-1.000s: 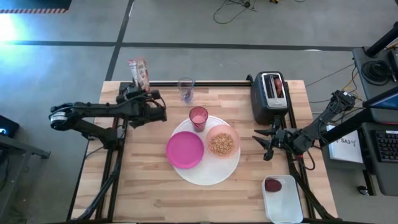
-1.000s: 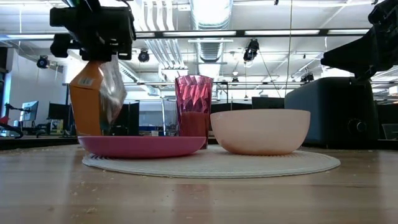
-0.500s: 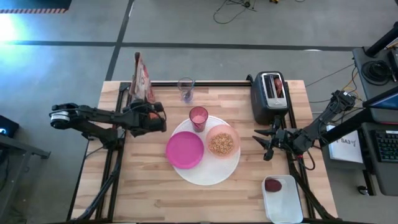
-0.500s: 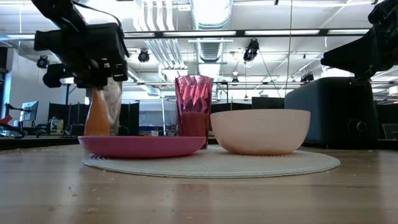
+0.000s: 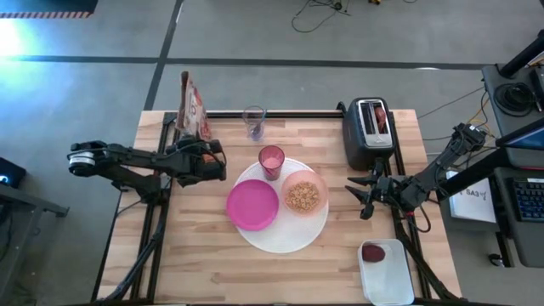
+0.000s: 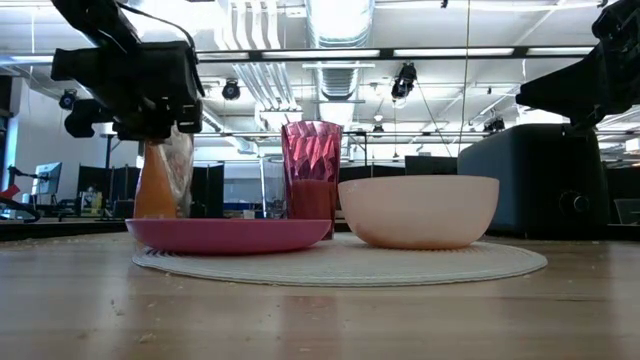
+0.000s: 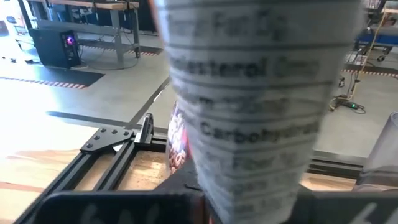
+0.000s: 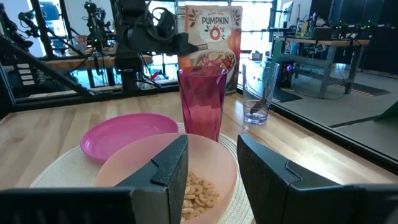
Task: Arrange a breakfast setting
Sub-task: Pour the cereal from the cereal box into the orange bowl on the placemat
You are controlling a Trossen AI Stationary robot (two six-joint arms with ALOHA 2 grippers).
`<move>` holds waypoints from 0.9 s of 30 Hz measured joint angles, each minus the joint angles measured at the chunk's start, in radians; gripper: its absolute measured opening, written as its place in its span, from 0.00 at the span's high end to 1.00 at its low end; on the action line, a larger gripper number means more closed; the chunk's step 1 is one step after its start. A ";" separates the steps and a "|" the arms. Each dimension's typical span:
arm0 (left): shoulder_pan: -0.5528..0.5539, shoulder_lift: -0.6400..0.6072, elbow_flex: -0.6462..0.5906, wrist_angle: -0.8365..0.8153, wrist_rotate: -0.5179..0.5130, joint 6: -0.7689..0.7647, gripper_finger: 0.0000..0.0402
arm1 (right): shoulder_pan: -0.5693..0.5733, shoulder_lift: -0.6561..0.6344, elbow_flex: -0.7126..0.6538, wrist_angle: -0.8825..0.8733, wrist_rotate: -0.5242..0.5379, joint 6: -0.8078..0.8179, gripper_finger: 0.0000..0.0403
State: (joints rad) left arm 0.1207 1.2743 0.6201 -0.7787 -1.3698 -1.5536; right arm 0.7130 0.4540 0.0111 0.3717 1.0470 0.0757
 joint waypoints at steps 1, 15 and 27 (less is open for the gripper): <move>0.000 0.000 0.000 -0.006 -0.001 0.000 0.92 | 0.000 0.000 0.000 0.000 0.000 0.000 0.68; -0.007 0.000 0.022 -0.012 0.138 -0.034 0.55 | 0.000 0.000 0.000 0.000 0.000 0.000 0.68; -0.028 -0.001 0.232 -0.253 0.264 0.039 0.52 | 0.000 0.000 0.000 0.000 0.000 0.001 0.68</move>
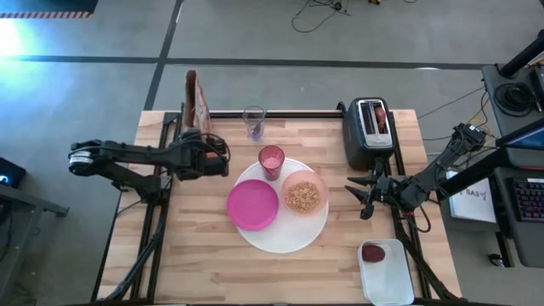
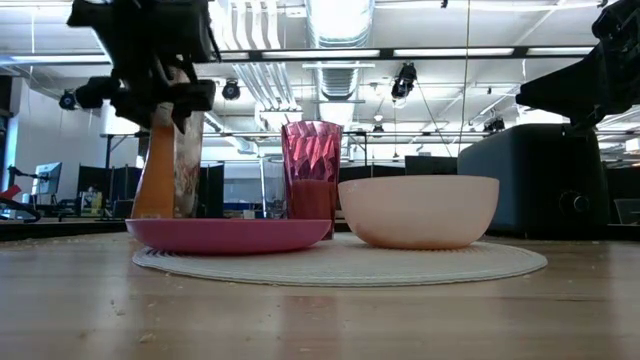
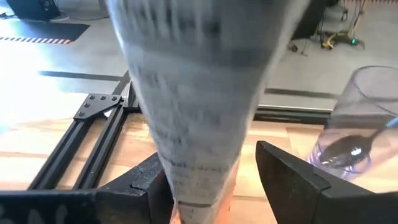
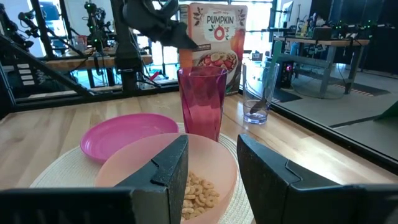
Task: Arrange a breakfast setting
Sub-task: Pour the cereal from the cereal box into the orange bowl on the placemat
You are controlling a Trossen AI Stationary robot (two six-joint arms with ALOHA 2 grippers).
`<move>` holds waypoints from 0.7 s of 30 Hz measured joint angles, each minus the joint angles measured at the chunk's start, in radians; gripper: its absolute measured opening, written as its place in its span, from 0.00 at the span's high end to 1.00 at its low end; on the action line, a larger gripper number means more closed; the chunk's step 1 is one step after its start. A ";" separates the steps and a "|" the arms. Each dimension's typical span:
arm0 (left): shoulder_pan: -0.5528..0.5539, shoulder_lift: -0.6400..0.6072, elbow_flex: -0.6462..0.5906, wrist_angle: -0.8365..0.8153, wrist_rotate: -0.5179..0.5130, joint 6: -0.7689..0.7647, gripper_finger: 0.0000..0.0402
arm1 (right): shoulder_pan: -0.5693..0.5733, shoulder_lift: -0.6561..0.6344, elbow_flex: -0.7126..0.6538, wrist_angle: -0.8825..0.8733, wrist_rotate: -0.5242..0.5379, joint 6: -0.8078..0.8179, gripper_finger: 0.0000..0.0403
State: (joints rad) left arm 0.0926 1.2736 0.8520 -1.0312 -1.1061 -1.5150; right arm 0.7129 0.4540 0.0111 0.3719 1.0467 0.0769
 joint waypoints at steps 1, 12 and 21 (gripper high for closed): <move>-0.004 0.000 0.015 -0.019 0.007 0.007 0.52 | 0.000 0.000 0.000 0.000 0.000 0.000 0.68; -0.088 0.000 0.053 -0.099 0.110 -0.122 0.52 | 0.000 0.000 0.000 0.000 0.000 -0.001 0.68; -0.134 0.006 0.152 -0.236 0.182 -0.151 0.52 | 0.000 0.000 0.000 0.000 0.000 0.000 0.68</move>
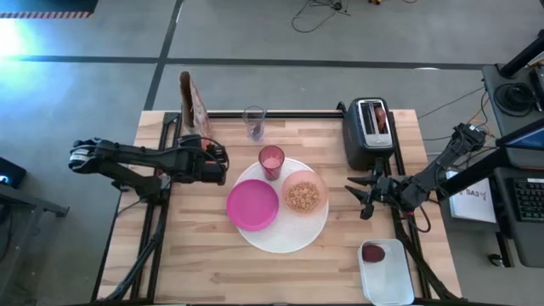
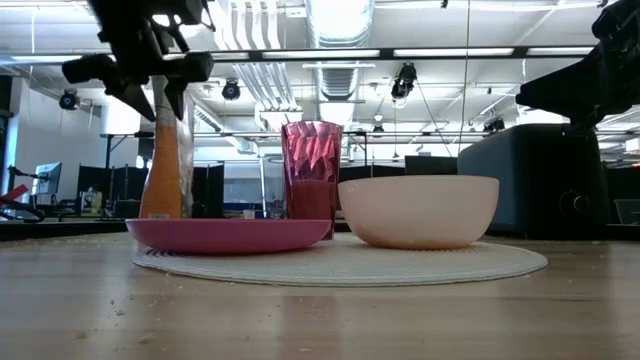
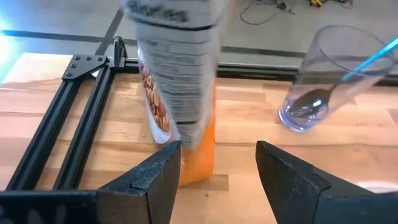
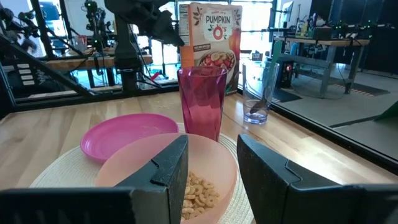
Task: Arrange a breakfast setting
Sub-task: Pour the cereal from the cereal box into the orange bowl on the placemat
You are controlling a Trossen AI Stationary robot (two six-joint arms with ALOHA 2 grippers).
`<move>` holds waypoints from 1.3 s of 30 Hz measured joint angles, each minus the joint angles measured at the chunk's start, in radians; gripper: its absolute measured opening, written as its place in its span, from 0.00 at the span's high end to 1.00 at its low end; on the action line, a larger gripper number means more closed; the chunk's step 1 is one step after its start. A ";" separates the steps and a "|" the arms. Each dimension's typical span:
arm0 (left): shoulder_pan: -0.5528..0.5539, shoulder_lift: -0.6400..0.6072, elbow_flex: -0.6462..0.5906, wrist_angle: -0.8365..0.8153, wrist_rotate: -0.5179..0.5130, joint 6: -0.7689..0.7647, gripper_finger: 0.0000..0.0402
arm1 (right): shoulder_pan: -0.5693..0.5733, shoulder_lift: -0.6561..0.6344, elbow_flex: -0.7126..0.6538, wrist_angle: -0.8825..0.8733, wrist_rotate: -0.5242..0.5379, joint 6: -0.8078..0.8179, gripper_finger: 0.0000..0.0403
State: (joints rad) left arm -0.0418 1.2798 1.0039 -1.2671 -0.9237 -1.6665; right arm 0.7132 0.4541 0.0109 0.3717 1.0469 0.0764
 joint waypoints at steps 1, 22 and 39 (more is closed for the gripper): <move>-0.008 0.007 0.012 -0.014 0.001 0.002 0.52 | 0.000 0.000 0.000 0.000 0.000 -0.001 0.68; -0.149 0.358 0.323 -0.302 0.037 -0.224 0.52 | 0.000 0.000 0.000 0.000 0.000 0.000 0.68; -0.143 0.360 0.097 -0.304 0.054 -0.659 0.35 | 0.000 0.000 0.000 0.000 0.000 -0.001 0.68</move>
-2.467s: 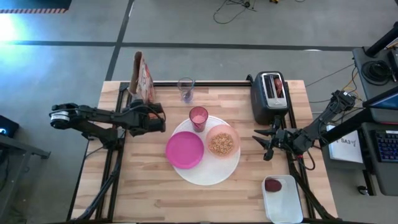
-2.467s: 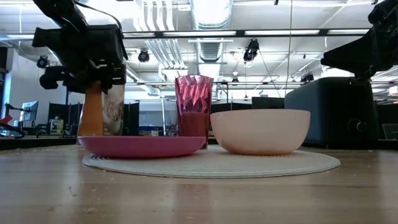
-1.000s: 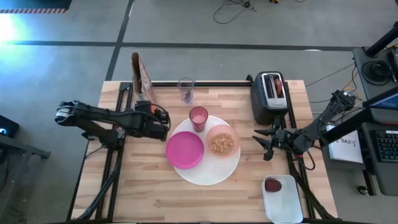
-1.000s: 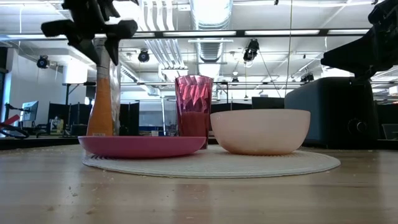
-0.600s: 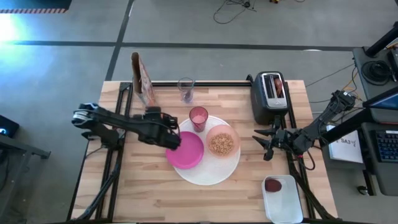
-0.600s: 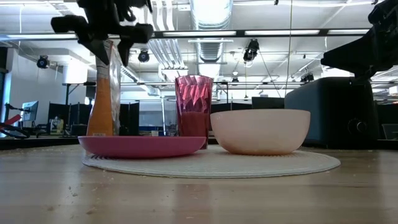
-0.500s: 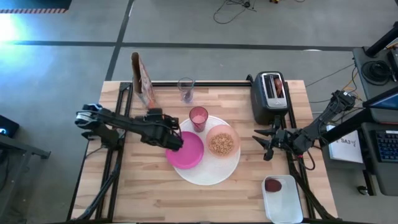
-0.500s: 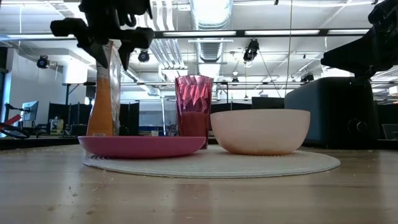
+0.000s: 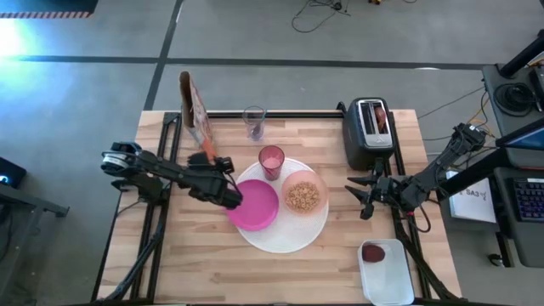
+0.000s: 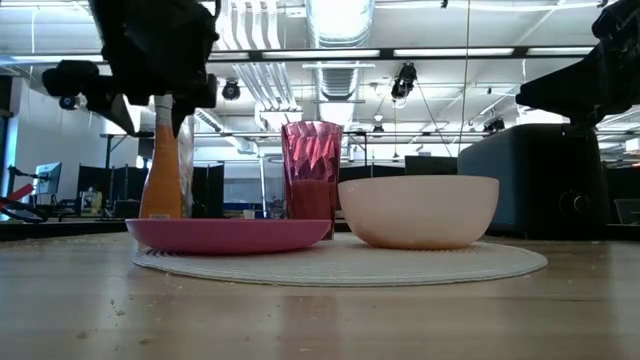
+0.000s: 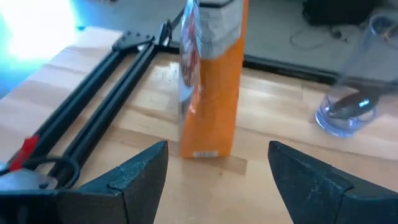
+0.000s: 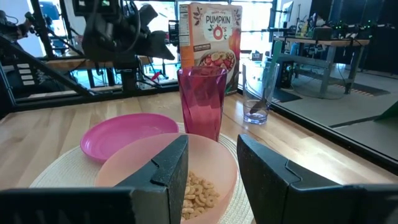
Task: Arrange a breakfast setting
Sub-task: Pour the cereal from the cereal box into the orange bowl on the placemat
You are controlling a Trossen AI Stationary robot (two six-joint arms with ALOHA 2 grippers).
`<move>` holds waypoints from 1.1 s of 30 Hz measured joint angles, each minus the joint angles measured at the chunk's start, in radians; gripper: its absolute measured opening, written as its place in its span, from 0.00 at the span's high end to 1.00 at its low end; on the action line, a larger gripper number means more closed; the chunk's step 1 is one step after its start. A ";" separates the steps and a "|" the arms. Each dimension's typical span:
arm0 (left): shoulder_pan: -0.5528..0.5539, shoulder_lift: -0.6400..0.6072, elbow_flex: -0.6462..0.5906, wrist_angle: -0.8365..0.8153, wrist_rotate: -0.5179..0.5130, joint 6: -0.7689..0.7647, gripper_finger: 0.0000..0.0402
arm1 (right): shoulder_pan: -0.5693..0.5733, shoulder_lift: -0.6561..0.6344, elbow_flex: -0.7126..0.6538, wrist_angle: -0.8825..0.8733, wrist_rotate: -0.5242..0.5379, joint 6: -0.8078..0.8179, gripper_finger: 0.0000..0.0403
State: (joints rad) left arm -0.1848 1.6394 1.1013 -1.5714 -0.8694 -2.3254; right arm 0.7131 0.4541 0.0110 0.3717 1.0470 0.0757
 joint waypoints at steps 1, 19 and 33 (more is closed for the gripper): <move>0.006 0.000 -0.013 0.000 -0.017 -0.005 0.35 | 0.000 0.000 0.000 0.000 0.000 0.000 0.68; 0.126 0.000 -0.128 0.184 -0.293 0.088 0.35 | 0.000 0.000 0.000 0.000 0.000 0.000 0.68; 0.231 0.117 -0.149 0.192 -0.292 0.110 0.35 | 0.000 0.000 0.000 0.000 0.000 0.000 0.68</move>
State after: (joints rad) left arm 0.0460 1.7567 0.9520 -1.3796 -1.1612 -2.2158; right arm 0.7129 0.4538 0.0109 0.3717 1.0470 0.0760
